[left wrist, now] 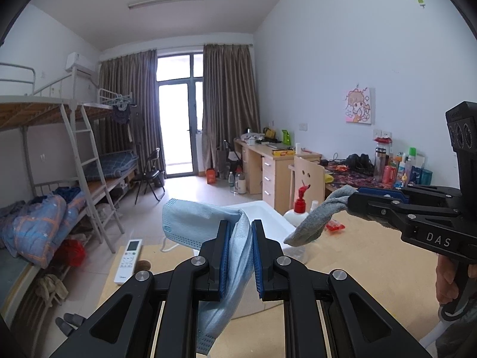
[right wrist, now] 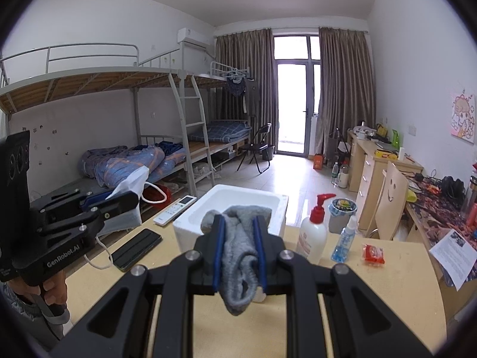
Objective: Organize soft objects
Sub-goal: 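Lift the mask and sock and carry both toward the white foam box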
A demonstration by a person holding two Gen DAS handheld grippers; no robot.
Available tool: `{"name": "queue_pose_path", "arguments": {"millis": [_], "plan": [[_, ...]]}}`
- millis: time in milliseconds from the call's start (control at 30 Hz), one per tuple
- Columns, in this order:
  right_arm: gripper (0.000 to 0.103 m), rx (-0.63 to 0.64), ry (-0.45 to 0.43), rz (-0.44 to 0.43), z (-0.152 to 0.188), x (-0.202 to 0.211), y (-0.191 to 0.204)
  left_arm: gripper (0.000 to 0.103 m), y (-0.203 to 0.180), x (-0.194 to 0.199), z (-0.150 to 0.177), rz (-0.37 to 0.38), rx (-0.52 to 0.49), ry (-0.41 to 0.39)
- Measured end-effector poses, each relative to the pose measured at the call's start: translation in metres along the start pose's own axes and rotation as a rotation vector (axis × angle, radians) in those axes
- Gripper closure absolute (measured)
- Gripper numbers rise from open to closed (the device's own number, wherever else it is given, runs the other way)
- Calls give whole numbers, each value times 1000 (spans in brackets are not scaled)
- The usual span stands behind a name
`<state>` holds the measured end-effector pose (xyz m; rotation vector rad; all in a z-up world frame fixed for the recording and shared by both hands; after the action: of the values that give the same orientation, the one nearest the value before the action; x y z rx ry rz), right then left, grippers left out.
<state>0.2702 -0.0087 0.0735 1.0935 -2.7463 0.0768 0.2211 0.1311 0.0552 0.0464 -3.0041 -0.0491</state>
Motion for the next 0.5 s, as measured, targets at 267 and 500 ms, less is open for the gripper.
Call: {"name": "queue_pose_path", "arguments": {"millis": [267, 500], "plan": [[80, 9, 12, -1, -7, -19, 0, 88, 9, -21, -9, -9, 0, 8], [80, 8, 27, 5, -8, -39, -6, 88, 16, -39, -11, -10, -8, 8]]}}
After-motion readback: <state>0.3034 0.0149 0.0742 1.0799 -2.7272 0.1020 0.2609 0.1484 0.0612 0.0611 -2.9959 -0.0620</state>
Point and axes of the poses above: each gripper's, at about its wrist camera, not at the fingertips, and x roughly against the way its jaws point, y to its left, z to its underside, the point moved 10 cm from there along -x, roughly the way its jaws point, and after that the axes turned 9 degrees about -y, right-handed, at the moved point
